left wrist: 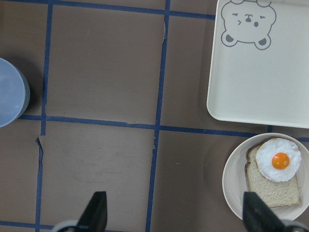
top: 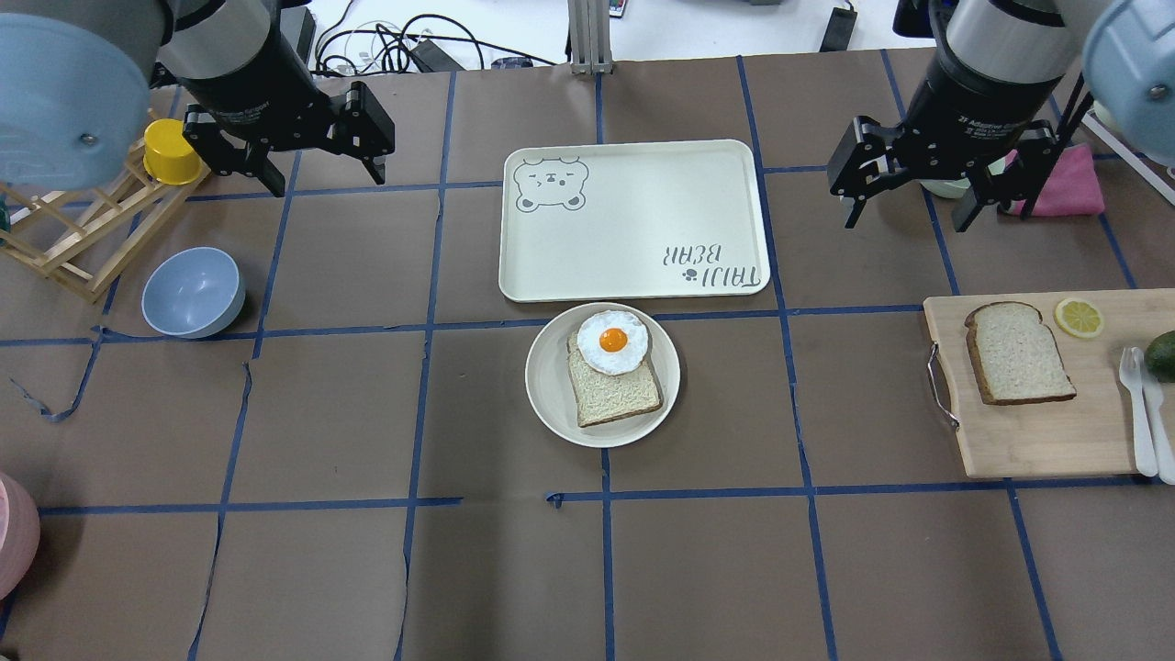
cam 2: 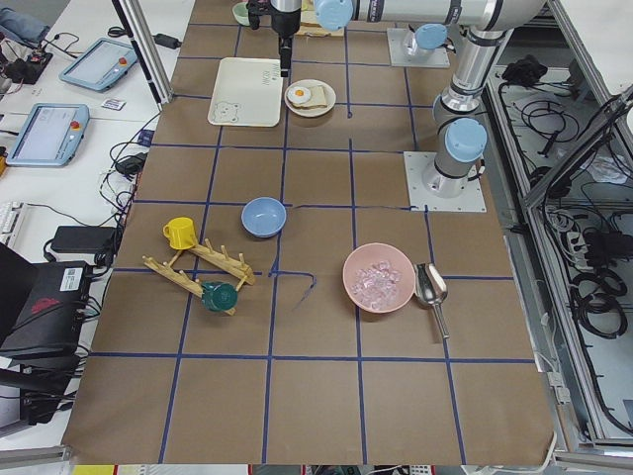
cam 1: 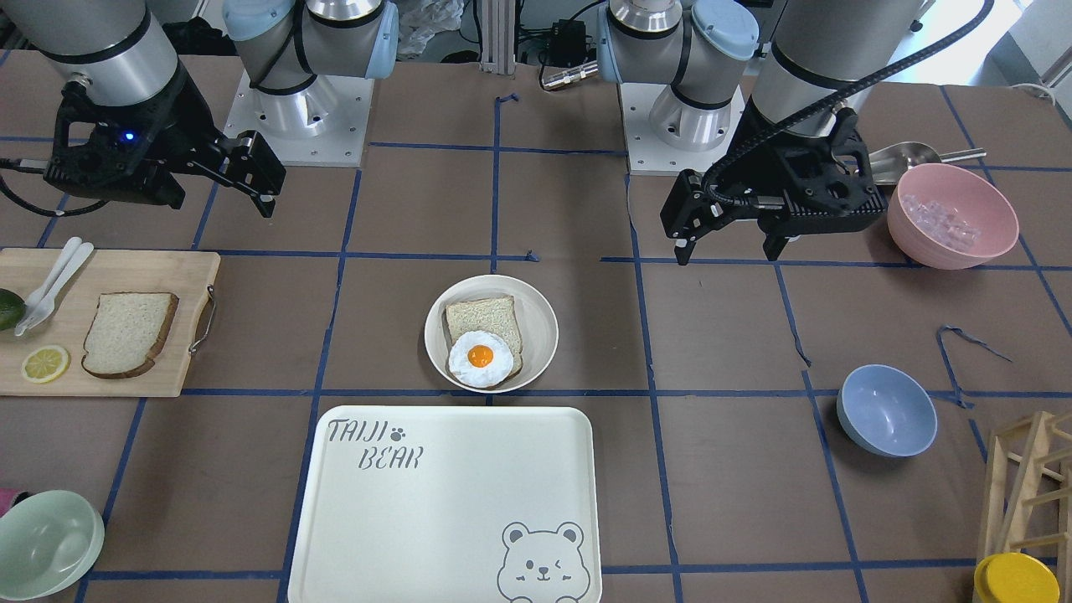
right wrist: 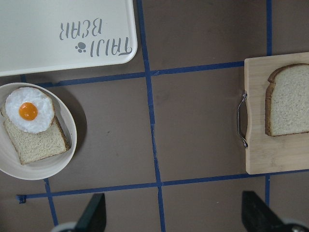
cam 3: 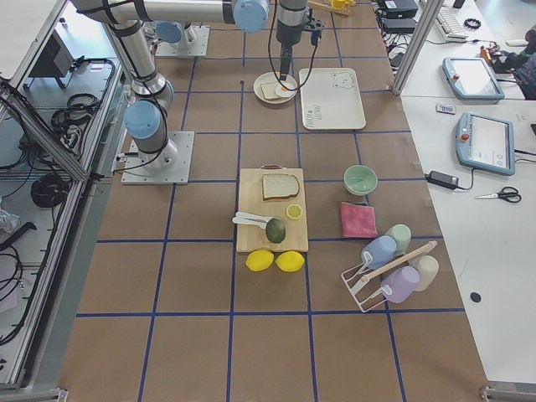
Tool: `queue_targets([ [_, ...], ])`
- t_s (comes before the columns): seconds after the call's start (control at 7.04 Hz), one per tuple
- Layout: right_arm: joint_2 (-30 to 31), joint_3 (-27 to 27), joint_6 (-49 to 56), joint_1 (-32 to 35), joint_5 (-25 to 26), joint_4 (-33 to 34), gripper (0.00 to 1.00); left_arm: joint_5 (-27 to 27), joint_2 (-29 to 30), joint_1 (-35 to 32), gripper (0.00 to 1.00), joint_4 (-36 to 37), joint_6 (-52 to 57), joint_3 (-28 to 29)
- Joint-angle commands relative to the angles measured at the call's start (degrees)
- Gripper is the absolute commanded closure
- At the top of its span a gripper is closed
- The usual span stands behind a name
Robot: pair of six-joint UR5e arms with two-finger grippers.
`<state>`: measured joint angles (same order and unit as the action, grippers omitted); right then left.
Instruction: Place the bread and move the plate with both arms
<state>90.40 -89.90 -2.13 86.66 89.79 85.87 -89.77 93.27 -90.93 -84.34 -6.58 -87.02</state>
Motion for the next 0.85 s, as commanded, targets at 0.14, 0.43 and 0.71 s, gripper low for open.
queue_targets([
  [0.14, 0.0, 0.0, -0.1, 0.0, 0.2, 0.0, 0.00, 0.0, -0.3, 0.0, 0.00, 0.1, -0.1, -0.3],
  [0.43, -0.7, 0.0, -0.9, -0.6, 0.3, 0.2, 0.00, 0.0, -0.1, 0.1, 0.00, 0.1, 0.0, -0.2],
  [0.71, -1.8, -0.1, 0.8, -3.8, 0.2, -0.1, 0.00, 0.1, -0.1, 0.0, 0.00, 0.1, 0.0, 0.1],
])
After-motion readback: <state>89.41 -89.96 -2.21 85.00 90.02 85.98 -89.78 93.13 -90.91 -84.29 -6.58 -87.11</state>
